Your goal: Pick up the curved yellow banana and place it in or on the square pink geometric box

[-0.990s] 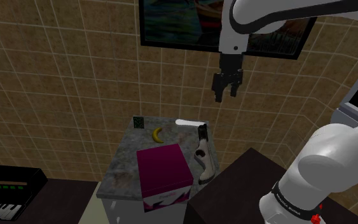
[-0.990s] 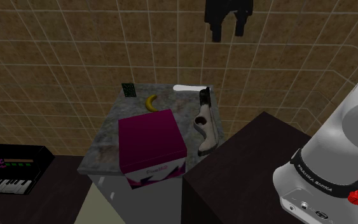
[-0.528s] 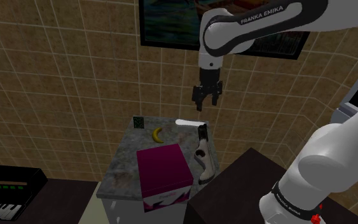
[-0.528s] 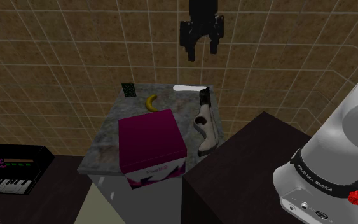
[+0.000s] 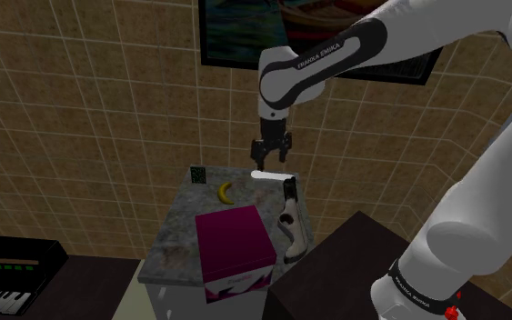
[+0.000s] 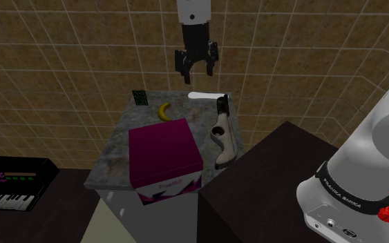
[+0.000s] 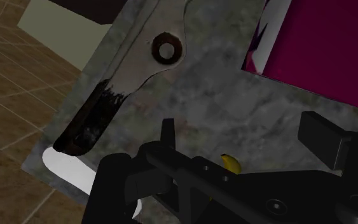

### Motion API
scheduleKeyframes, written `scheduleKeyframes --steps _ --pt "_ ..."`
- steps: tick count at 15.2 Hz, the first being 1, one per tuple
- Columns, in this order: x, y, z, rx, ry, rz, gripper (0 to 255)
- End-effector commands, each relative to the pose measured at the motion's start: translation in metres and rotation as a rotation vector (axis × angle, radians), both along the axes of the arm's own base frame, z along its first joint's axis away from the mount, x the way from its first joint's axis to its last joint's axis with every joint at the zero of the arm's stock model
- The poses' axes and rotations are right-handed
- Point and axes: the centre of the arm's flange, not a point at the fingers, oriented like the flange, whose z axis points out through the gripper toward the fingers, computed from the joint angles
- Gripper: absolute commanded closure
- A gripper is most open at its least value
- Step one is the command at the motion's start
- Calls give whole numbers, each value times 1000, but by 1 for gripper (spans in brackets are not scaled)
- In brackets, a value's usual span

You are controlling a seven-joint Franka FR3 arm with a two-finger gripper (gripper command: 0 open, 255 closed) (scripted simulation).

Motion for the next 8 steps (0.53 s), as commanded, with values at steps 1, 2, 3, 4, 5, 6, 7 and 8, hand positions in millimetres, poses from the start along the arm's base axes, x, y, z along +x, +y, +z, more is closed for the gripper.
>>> scheduleKeyframes --steps 1,2,3,4,5,6,7,8 --pt "21 9 -19 -1 -4 -3 0" --pt "30 12 -28 -2 -5 -4 0" --pt "39 15 -38 -4 -6 -5 0" --pt "48 17 -47 -5 -8 -6 0" --pt "57 20 -56 -6 -9 -7 0" --pt "66 23 -65 -7 -10 -9 0" --pt "75 26 -74 -8 -12 -10 0" --pt "84 29 -83 -9 -13 -11 0"
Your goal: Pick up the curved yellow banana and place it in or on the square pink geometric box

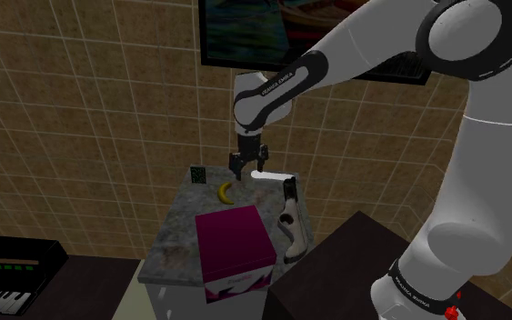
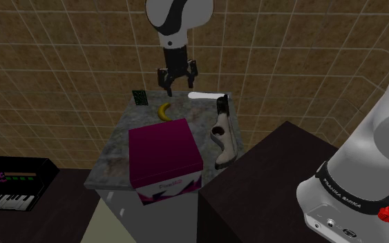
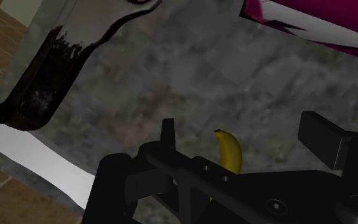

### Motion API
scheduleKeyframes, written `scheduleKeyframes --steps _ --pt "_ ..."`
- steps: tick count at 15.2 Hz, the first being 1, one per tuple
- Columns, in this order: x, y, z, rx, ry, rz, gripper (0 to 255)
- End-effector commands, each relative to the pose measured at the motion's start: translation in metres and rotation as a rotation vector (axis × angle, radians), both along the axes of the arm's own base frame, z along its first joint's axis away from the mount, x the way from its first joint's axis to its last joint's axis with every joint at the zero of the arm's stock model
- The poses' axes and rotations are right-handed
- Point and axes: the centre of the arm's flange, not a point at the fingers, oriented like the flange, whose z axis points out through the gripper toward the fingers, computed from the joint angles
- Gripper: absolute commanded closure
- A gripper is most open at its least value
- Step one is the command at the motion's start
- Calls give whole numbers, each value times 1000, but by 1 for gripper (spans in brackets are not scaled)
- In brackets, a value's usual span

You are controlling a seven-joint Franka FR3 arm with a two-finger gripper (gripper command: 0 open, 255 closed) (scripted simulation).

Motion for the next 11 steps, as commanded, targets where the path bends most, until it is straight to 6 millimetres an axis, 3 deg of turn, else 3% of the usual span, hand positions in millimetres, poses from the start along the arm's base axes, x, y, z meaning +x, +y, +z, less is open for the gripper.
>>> scheduleKeyframes --steps 1,11 --pt "19 6 -18 -2 -4 -3 0" --pt "109 32 -108 -13 -17 -15 0"
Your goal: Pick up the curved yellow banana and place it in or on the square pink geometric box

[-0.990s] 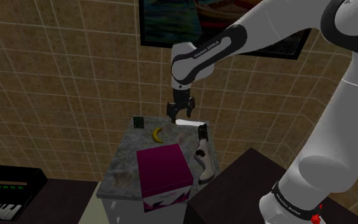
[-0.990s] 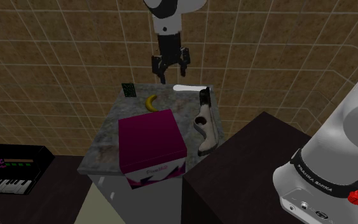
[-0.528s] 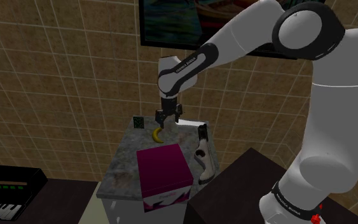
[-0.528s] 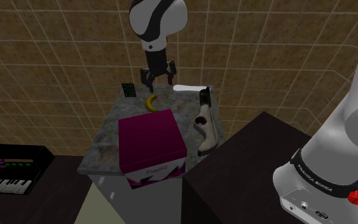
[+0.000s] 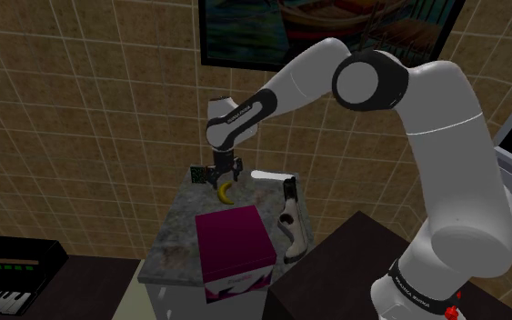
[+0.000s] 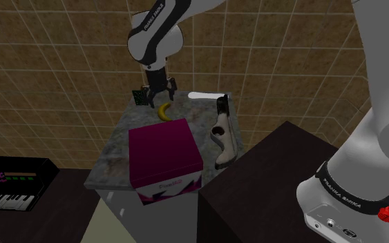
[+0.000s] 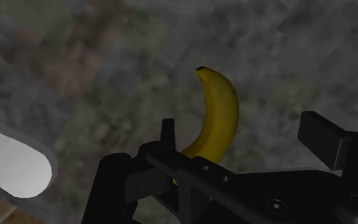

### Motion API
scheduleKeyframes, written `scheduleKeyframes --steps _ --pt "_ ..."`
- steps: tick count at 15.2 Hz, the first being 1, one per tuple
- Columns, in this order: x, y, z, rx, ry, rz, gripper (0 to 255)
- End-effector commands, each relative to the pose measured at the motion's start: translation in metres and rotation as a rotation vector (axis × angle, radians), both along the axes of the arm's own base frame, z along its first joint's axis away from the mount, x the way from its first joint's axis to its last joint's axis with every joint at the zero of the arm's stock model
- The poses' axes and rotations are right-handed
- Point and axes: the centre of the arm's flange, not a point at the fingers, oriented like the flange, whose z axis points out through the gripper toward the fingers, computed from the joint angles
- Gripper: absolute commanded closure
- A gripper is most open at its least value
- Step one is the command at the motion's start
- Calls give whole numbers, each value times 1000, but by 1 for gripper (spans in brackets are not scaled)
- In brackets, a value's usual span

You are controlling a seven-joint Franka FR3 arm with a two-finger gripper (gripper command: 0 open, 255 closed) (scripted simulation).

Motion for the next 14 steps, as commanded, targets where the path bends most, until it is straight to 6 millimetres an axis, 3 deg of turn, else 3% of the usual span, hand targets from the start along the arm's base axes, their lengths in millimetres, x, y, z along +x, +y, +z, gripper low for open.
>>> scheduleKeyframes --steps 1,8,14 --pt "16 2 -17 -2 -3 -2 0" --pt "12 1 -54 -2 -3 -2 0" --pt "11 1 -57 -2 -3 -2 0"
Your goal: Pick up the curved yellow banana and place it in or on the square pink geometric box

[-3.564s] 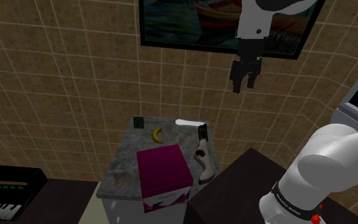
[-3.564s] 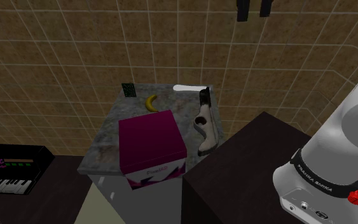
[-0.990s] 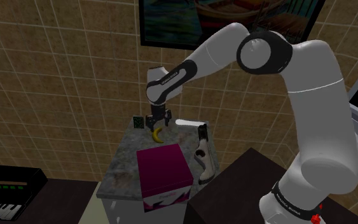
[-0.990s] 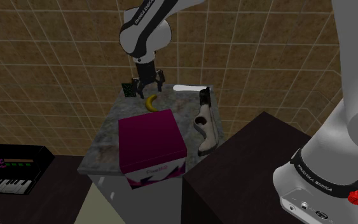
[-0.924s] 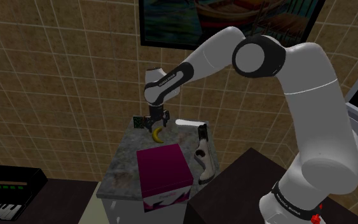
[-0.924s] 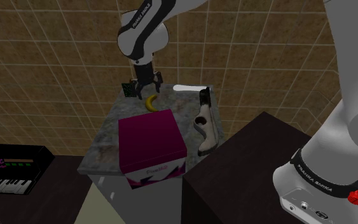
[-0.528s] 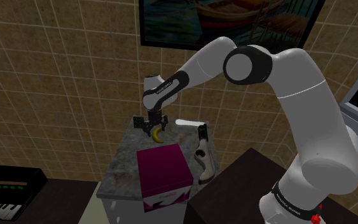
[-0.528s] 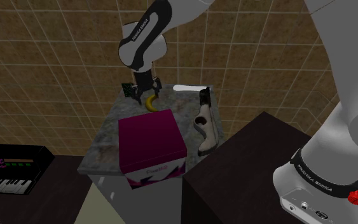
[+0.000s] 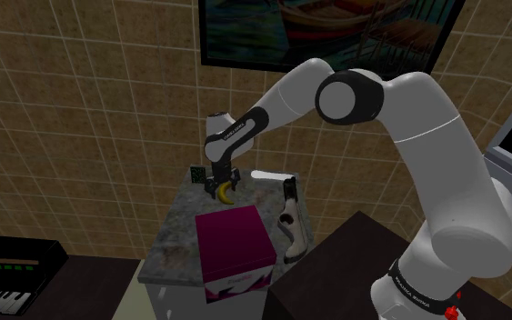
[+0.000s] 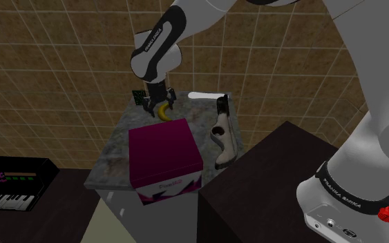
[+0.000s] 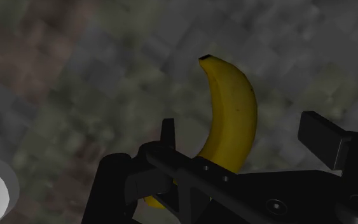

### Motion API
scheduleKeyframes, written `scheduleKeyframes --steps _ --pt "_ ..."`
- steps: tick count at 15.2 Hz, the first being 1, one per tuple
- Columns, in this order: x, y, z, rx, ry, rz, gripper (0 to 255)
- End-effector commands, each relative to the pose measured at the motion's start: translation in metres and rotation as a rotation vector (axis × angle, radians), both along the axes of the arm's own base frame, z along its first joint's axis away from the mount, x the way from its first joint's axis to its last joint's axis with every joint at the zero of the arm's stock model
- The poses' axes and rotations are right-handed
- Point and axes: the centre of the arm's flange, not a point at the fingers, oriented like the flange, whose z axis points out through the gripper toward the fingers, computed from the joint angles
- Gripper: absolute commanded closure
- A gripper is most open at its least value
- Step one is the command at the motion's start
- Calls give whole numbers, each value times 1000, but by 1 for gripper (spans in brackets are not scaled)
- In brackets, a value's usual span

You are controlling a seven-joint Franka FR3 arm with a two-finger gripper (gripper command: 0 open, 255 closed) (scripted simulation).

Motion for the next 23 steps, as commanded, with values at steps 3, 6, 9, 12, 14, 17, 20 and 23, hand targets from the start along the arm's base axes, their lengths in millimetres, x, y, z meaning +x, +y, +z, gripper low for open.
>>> scheduleKeyframes --steps 3,6,9,12,14,17,20,23 --pt "0 0 0 0 0 0 255" --pt "0 0 0 0 0 0 255" --pt "0 0 1 0 0 0 255" --pt "0 0 0 0 0 0 255" --pt "0 0 10 0 0 0 255" --pt "0 -1 16 0 -1 0 255" --pt "1 -25 31 78 -109 -223 0" --pt "1 -24 15 78 -109 -223 0"
